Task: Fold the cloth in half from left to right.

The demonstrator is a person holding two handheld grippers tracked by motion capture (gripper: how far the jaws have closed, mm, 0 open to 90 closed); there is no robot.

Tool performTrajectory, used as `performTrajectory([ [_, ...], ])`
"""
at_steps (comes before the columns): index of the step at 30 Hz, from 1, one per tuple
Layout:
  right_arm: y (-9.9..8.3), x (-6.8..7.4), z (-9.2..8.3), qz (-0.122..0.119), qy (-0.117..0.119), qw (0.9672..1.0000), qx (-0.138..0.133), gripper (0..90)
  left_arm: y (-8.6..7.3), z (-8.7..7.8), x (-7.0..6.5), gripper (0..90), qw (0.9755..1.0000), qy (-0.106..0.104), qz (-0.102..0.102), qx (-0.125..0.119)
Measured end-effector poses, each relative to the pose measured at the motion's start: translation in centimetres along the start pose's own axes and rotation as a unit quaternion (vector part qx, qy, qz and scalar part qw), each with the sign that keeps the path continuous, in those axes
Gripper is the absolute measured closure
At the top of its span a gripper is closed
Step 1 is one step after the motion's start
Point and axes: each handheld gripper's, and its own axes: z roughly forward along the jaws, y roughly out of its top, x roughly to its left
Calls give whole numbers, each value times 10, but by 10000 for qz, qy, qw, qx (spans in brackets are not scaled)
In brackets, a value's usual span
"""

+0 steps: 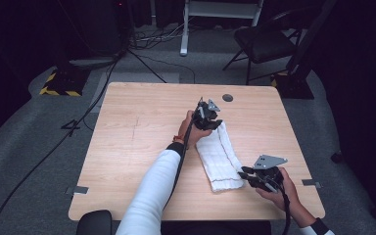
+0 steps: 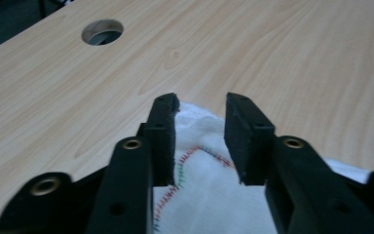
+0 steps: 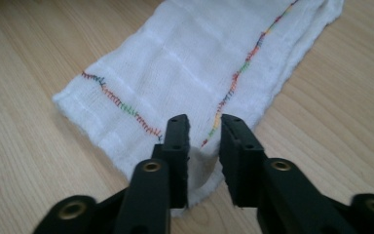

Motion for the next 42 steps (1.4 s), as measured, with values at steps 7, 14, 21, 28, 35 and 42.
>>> performTrajectory([
  [7, -3, -13, -13, 216, -10, 9995, -224, 516, -21, -29, -22, 303, 9991, -168, 282, 277],
  [14, -6, -27, -18, 363, -221, 9987, -296, 469, -47, -57, -60, 260, 9954, -749, 564, 177],
  [21, -12, -32, 2, 191, -185, 9996, 98, 457, -65, -60, -103, 264, 9858, -1317, 947, 429],
  [28, -16, -29, 16, -11, 122, 9990, 421, 432, -84, -52, -115, 247, 9823, -1340, 1097, 715],
  [35, -15, -24, 21, 24, 329, 9985, 442, 445, -96, -54, -112, 256, 9822, -1273, 1103, 836],
  [42, -16, -13, 20, 23, 399, 9982, 447, 448, -102, -61, -111, 256, 9822, -1192, 1179, 849],
])
